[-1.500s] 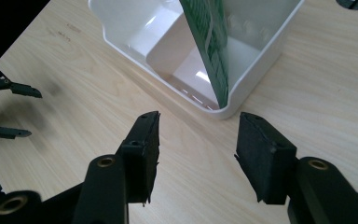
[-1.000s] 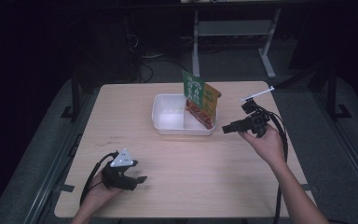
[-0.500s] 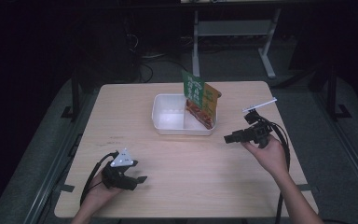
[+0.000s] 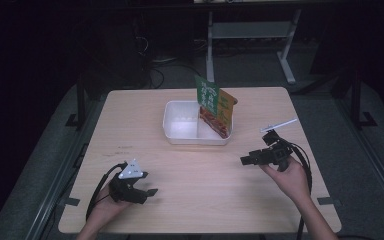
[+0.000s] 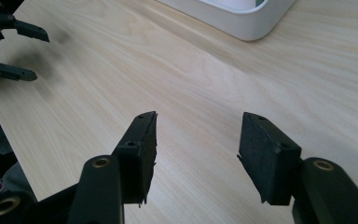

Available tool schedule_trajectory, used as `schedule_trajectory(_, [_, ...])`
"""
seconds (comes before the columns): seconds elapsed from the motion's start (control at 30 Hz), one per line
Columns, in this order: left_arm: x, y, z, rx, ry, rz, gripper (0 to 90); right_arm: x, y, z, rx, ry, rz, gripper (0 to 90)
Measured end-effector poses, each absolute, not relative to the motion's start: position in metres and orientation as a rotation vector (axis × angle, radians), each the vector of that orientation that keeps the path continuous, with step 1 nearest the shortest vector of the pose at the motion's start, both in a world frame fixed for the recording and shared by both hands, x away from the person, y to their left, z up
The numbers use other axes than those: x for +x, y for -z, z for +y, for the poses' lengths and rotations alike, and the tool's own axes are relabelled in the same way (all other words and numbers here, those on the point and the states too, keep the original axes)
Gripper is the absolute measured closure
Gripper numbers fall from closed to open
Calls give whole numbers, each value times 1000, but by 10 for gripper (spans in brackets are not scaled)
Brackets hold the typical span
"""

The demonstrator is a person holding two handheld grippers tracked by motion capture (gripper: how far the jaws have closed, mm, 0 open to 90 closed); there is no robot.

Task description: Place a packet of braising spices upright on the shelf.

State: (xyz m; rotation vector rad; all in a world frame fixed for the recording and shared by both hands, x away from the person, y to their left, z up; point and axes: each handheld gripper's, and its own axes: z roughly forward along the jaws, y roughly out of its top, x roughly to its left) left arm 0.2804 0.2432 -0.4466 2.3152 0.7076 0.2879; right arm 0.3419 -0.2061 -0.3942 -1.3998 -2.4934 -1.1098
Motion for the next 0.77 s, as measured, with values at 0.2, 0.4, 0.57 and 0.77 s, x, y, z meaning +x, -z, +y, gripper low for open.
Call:
schedule_trajectory(0.2, [280, 447, 243, 2315, -287, 708, 292, 333, 403, -208, -1396, 1113, -2480, 454])
schedule_trajectory(0.4, [280, 447, 242, 2315, -286, 708, 292, 322, 413, -210, -1400, 1112, -2473, 446])
schedule_trajectory(0.57, [280, 447, 242, 2319, -284, 709, 292, 312, 423, -212, -1400, 1131, -2457, 439])
schedule_trajectory(0.77, [280, 447, 242, 2319, -285, 703, 292, 295, 439, -217, -1393, 1192, -2410, 414])
